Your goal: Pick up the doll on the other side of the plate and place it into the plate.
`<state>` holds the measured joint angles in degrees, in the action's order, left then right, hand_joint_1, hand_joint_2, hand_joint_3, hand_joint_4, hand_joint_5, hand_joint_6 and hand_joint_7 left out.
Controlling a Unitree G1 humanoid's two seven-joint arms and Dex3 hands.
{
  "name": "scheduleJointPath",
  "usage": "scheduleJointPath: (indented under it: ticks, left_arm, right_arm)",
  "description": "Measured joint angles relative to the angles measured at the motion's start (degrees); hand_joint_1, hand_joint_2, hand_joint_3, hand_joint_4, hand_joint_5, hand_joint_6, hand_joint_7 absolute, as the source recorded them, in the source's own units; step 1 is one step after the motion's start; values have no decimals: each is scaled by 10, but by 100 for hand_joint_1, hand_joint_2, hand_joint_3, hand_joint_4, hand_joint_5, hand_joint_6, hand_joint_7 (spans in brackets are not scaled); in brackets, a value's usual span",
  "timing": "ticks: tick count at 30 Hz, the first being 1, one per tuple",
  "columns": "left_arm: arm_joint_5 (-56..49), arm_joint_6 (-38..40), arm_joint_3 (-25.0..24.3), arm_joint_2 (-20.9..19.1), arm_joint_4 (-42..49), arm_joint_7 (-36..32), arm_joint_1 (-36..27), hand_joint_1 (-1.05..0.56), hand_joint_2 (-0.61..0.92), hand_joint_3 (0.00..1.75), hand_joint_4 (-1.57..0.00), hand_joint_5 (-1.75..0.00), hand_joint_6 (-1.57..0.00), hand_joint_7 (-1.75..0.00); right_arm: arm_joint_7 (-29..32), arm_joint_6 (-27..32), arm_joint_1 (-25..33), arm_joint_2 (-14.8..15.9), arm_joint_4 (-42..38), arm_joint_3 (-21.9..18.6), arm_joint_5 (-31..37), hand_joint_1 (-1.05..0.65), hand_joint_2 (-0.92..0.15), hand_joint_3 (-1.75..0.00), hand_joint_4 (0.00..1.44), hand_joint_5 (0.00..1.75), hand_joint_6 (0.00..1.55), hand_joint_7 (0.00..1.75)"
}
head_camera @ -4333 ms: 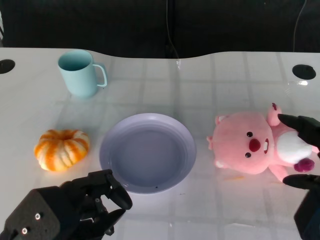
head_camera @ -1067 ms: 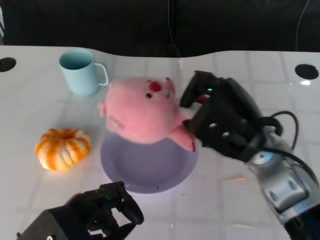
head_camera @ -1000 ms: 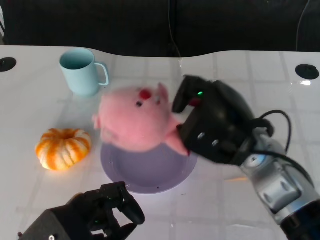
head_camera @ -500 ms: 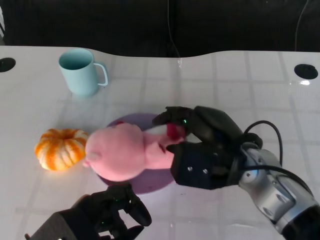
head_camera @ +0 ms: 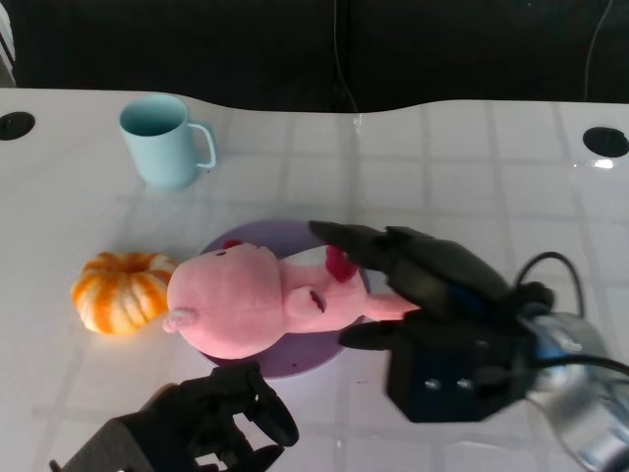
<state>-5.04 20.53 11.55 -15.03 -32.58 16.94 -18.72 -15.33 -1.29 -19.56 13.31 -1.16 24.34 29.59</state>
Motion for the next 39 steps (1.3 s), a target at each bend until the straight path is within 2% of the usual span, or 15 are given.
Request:
scheduleJointPath:
  ticks: [4, 9, 12, 15, 18, 20, 22, 23, 24, 26, 27, 31, 35, 39]
  left_arm:
    - [-5, 1, 2, 0, 0, -2, 3, -15, 92, 46, -55, -157, -56, -139]
    - [-10, 8, 2, 0, -2, -2, 9, -15, 92, 46, -57, -159, -57, -139]
    - [-10, 9, 1, 0, -2, -2, 10, -16, 92, 46, -55, -157, -56, -139]
    - [-9, 19, -2, -1, -4, -2, 11, -16, 92, 46, -55, -157, -56, -139]
    - [-9, 25, -7, -1, -8, -2, 10, -16, 92, 45, -55, -155, -55, -137]
    - [-7, 25, -10, -2, -10, -1, 9, -16, 92, 46, -55, -155, -55, -135]
    - [-1, 23, -18, -3, -10, -1, 6, -14, 92, 46, -56, -156, -55, -136]
    - [2, 18, -21, -5, -9, -1, 4, -14, 92, 46, -58, -158, -56, -137]
    - [4, 11, -25, -6, -9, -1, 2, -15, 92, 46, -58, -160, -56, -138]
    - [8, 0, -29, -9, -9, -1, -3, -14, 92, 46, -60, -162, -56, -139]
    - [9, -3, -30, -10, -8, -1, -4, -14, 92, 46, -61, -162, -56, -139]
    - [14, -8, -34, -12, -7, -1, -7, -12, 92, 49, -61, -163, -57, -141]
    - [30, -12, -47, -12, -4, -1, -14, -9, 92, 51, -59, -164, -56, -142]
    - [42, -19, -56, -12, 2, -1, -22, -7, 88, 63, -59, -163, -56, -142]
  right_arm:
    - [-19, -4, 46, 34, 77, -39, -26, -79, -92, -30, 2, 34, 10, 3]
    - [-34, -12, 107, 63, 154, -82, -58, -75, -92, -30, 0, 49, 12, 4]
    - [-34, -19, 145, 68, 188, -108, -78, -71, -92, -28, 0, 70, 17, 6]
    - [-16, -33, 193, 64, 219, -134, -93, -62, -92, -24, 11, 84, 33, 15]
    - [12, -56, 242, 46, 231, -155, -122, -50, -92, -22, 26, 94, 48, 23]
    - [21, -76, 272, 35, 232, -162, -144, -31, -92, -18, 42, 107, 63, 32]
    - [28, -97, 300, 27, 232, -168, -164, -19, -92, -16, 51, 113, 73, 39]
    - [32, -108, 314, 23, 232, -169, -172, -11, -91, -19, 58, 116, 79, 45]
    - [35, -118, 327, 19, 232, -170, -177, -7, -86, -30, 61, 117, 80, 51]
    - [39, -133, 351, 17, 233, -171, -185, 0, -67, -68, 68, 124, 83, 66]
    - [40, -135, 362, 16, 235, -172, -188, 2, -62, -78, 71, 126, 84, 70]
    - [40, -139, 394, 15, 250, -178, -203, 9, -53, -99, 79, 136, 91, 83]
    - [40, -132, 415, 10, 272, -184, -215, 18, -50, -119, 87, 144, 96, 95]
    - [39, -120, 424, 6, 272, -186, -230, 22, -41, -140, 92, 156, 95, 113]
